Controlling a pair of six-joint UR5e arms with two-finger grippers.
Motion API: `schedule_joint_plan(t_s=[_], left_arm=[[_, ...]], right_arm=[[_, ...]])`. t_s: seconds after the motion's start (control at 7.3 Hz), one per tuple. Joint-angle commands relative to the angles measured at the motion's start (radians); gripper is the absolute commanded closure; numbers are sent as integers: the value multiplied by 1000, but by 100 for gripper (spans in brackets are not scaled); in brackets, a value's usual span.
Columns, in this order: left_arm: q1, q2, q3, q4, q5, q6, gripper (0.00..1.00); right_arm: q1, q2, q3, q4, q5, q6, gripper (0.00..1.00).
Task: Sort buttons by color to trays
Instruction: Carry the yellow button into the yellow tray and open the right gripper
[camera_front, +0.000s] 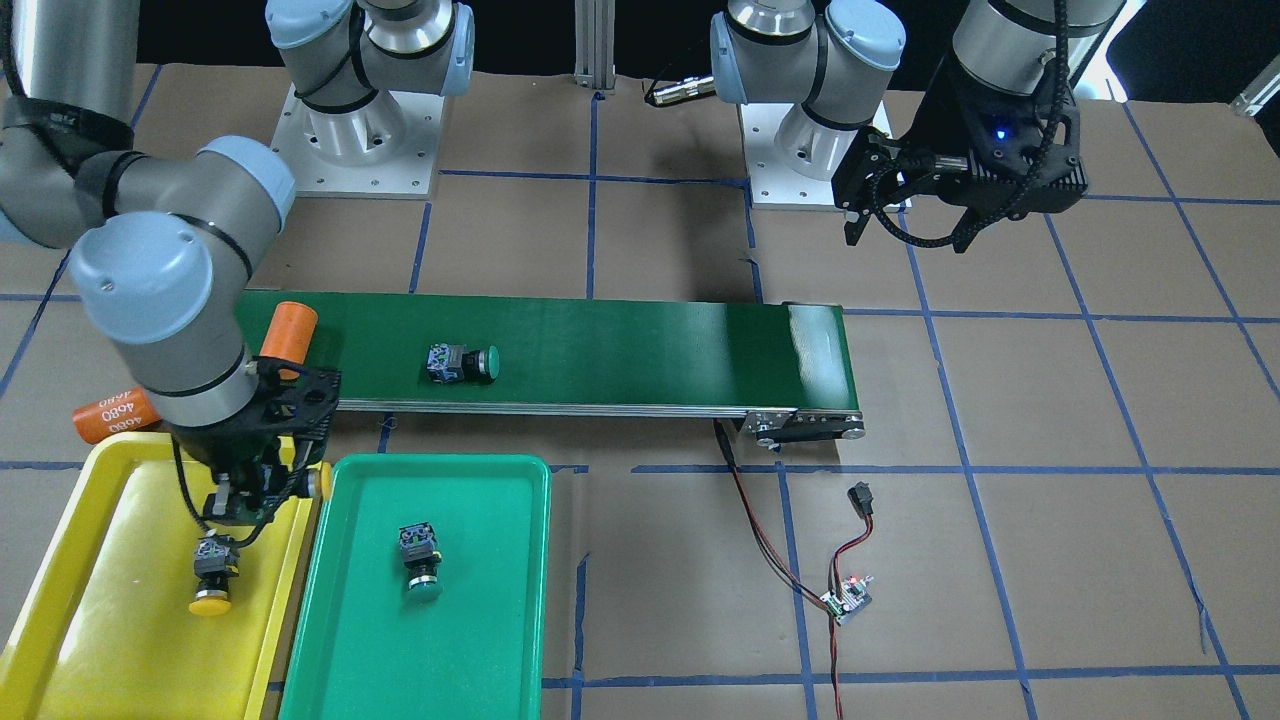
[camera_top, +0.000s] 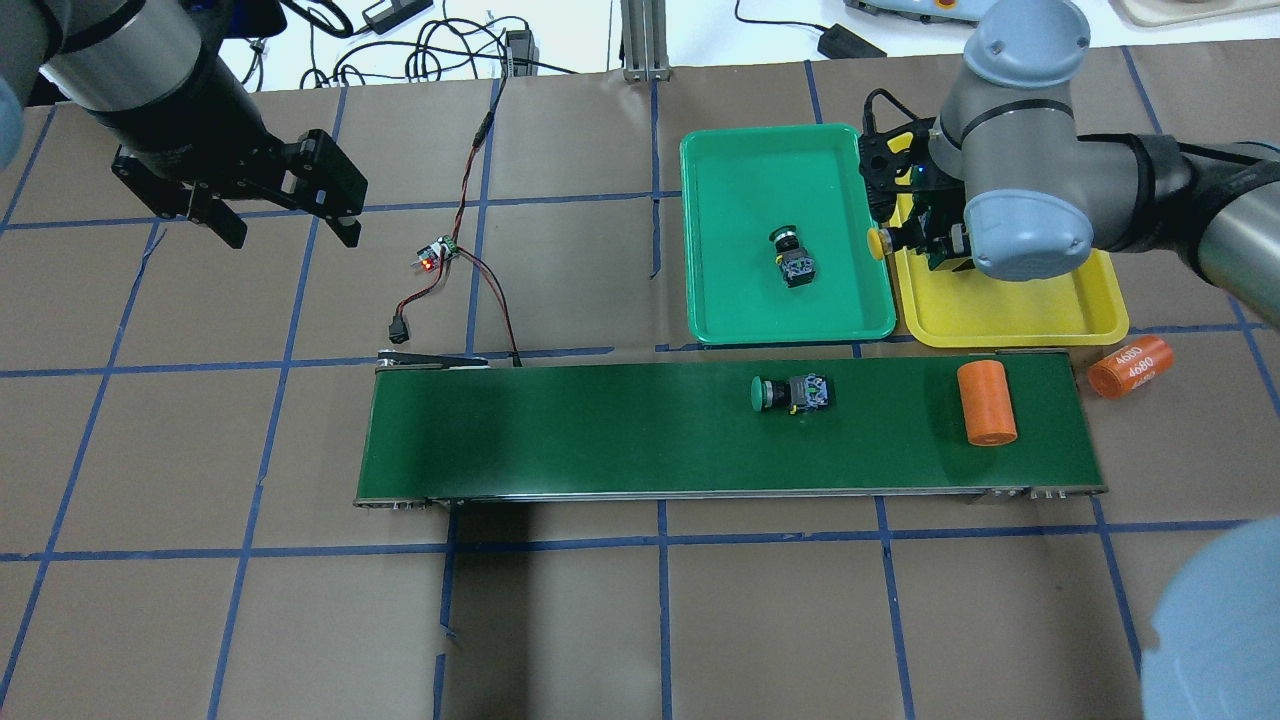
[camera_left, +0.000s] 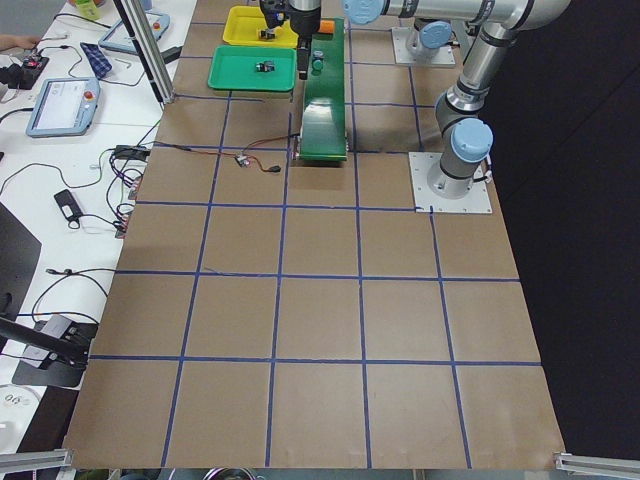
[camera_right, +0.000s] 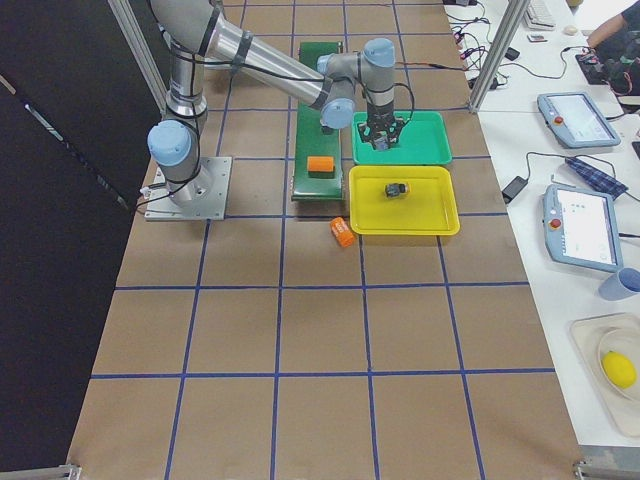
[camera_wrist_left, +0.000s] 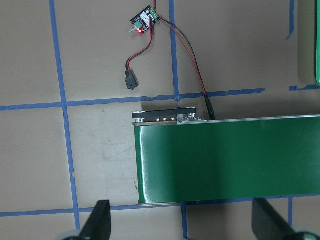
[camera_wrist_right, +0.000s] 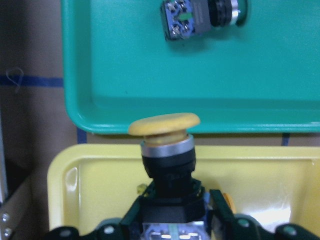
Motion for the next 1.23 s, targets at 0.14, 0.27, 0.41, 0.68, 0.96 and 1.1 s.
schedule_joint_plan(t_s=[0.14, 0.27, 0.41, 0.68, 0.96, 1.1], left_arm=[[0, 0, 1, 0, 1, -1, 0], [0, 0, 1, 0, 1, -1, 0], [0, 0, 1, 0, 1, -1, 0], [0, 0, 1, 0, 1, -1, 0], [0, 0, 1, 0, -1, -1, 0], [0, 0, 1, 0, -1, -1, 0]], right_arm=[[-185, 68, -34, 1, 70, -222, 88], [-210, 72, -28, 3, 74, -233, 48], [-207, 69, -26, 4, 99, -233, 16], [-199, 36, 17, 12, 113, -222, 13], [-148, -53, 81, 52, 117, -149, 13], [-103, -107, 113, 85, 115, -77, 13]])
